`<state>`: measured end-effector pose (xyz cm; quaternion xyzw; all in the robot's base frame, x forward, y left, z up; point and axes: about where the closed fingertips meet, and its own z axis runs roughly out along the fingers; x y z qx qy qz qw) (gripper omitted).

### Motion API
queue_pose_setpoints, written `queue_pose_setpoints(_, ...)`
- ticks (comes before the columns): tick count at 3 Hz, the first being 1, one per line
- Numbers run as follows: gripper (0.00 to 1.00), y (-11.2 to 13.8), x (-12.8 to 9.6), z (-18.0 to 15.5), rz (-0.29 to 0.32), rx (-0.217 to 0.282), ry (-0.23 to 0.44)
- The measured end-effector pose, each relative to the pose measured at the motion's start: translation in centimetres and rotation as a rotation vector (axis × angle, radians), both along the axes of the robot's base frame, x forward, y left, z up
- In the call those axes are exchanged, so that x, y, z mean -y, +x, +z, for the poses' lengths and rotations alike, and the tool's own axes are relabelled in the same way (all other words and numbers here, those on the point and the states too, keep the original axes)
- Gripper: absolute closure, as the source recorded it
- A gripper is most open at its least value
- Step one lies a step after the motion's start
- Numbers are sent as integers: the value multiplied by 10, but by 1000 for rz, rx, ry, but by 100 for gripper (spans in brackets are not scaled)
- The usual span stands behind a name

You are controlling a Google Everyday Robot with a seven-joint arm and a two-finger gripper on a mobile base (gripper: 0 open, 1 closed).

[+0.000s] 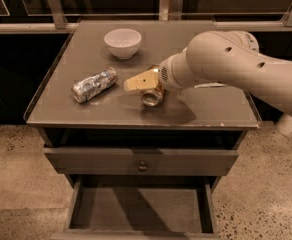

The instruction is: Place orange can into middle drawer

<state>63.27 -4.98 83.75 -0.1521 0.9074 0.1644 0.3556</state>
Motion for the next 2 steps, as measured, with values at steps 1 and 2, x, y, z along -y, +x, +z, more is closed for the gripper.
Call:
queue_pose_setpoints(1, 42, 0, 0, 8, 0, 0, 0)
queue_pose_setpoints(2, 65, 0, 0, 10, 0, 0, 0)
